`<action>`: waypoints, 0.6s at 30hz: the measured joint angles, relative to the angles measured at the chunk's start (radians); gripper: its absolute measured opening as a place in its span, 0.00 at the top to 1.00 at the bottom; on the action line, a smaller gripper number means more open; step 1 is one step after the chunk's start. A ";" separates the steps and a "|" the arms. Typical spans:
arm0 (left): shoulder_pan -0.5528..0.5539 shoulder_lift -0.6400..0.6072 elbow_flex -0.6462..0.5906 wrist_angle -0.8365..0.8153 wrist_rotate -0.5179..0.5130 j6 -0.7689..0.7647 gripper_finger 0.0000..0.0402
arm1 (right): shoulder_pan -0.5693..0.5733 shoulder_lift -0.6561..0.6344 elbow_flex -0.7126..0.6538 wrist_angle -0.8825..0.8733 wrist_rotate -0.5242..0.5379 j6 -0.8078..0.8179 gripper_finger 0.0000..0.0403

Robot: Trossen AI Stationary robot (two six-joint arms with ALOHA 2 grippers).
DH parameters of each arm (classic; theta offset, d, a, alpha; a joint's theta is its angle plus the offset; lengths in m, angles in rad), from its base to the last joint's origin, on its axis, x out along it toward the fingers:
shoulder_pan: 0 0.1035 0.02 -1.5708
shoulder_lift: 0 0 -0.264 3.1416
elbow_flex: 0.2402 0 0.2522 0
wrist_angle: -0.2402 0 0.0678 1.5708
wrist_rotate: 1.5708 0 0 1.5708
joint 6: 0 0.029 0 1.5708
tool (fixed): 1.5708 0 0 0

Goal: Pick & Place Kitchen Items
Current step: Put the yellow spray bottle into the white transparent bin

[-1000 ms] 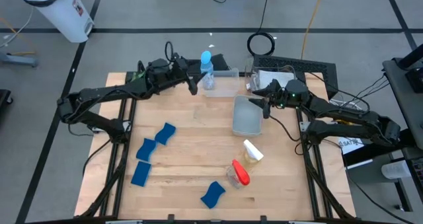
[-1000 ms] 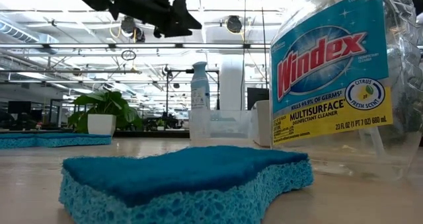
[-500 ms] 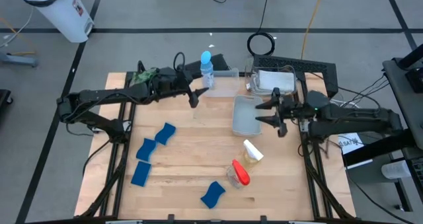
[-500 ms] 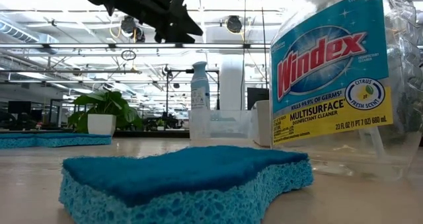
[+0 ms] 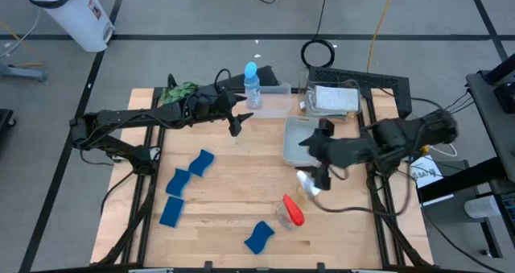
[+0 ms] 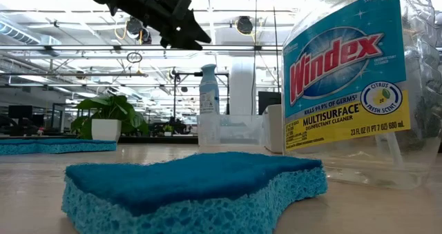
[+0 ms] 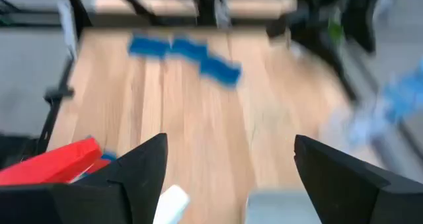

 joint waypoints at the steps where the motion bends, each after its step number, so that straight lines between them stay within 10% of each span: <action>1: -0.001 0.000 0.000 -0.012 0.000 -0.003 0.23 | 0.000 0.061 0.090 -0.092 -0.010 0.061 0.27; 8: 0.000 0.000 0.000 -0.062 -0.001 -0.048 0.23 | -0.012 0.362 0.545 -0.595 -0.188 0.388 0.32; 18: 0.000 0.000 0.000 -0.087 -0.001 -0.078 0.23 | 0.000 0.431 0.529 -0.604 -0.348 0.520 0.36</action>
